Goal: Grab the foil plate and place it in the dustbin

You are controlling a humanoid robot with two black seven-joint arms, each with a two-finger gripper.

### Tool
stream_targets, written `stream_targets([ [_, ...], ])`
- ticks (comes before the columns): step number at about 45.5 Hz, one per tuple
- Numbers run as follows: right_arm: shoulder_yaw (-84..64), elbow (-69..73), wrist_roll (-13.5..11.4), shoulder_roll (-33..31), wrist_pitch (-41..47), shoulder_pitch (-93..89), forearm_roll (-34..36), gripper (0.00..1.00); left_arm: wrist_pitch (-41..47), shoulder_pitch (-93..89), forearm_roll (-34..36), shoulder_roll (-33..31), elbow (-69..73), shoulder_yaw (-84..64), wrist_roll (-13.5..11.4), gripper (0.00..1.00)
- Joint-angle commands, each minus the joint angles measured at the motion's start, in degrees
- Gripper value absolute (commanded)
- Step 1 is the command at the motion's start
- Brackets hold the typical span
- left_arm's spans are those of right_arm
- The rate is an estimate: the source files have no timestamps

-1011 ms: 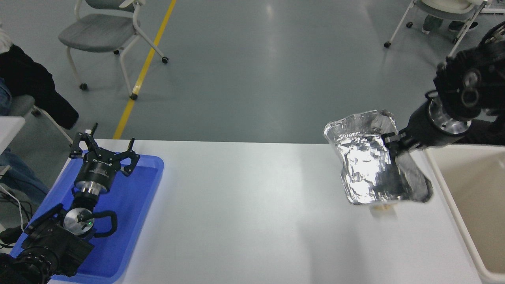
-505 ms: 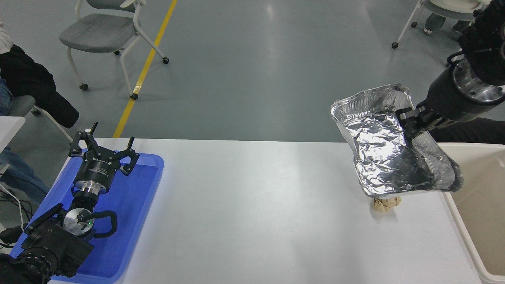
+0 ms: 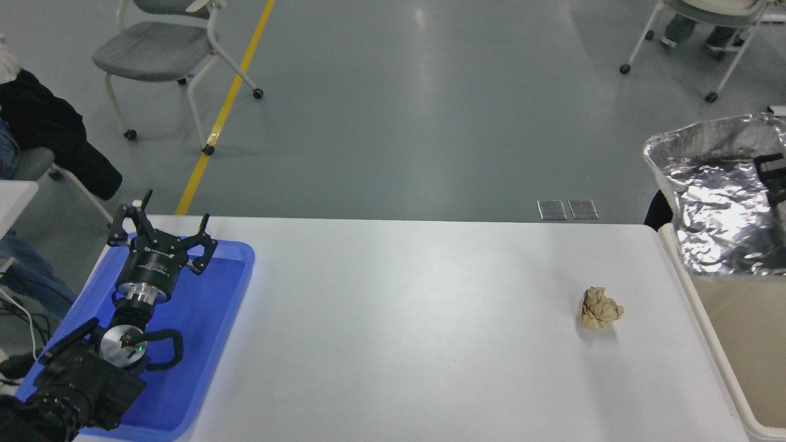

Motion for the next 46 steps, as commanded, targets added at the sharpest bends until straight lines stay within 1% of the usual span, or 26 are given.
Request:
stream_targets([
  [1,6.85,-12.04,0.20,-11.00,-0.75,-12.15,-10.78,0.00,0.00,-0.06,0.00,0.03,0.00,0.01,-0.03,1.00],
  [6,15.02,-16.79,0.20,-14.17,-2.94,-22.08,-12.10,0.00,0.00,0.02,0.00,-0.05,0.00,0.01,-0.03,1.00],
  [10,21.79,-20.92,0.29,-13.99,-6.98,-32.09,-12.10,0.00,0.00,-0.06,0.00,0.03,0.00,-0.08,-0.03,1.00],
  [11,25.90,-23.19,0.29,-13.73,-9.78,-38.12,-12.10,0.00,0.00,-0.06,0.00,0.03,0.00,-0.08,-0.03,1.00],
  [13,29.44,-25.14,0.47,-13.12,-12.08,-43.25,-12.10,0.00,0.00,-0.06,0.00,-0.05,0.00,-0.08,-0.03,1.00],
  [18,37.00,-30.15,1.35,-9.43,-17.88,-55.56,-11.84,0.00,0.00,-0.06,0.00,0.03,0.00,0.01,-0.03,1.00],
  [26,45.26,-37.71,1.52,-2.84,-24.65,-69.46,-11.05,0.00,0.00,-0.06,0.00,0.03,0.17,0.01,-0.03,1.00],
  [33,50.80,-44.30,1.52,3.14,-27.65,-78.69,-10.96,0.00,0.00,-0.06,0.00,-0.05,0.00,0.01,-0.03,1.00],
  [39,53.71,-48.87,2.22,7.97,-29.32,-83.44,-11.05,0.00,0.00,0.02,0.00,0.03,0.17,0.01,-0.03,1.00],
  [46,54.85,-50.98,2.31,10.44,-30.73,-86.52,-11.05,0.00,0.00,0.02,0.00,0.03,0.17,0.01,-0.03,1.00],
])
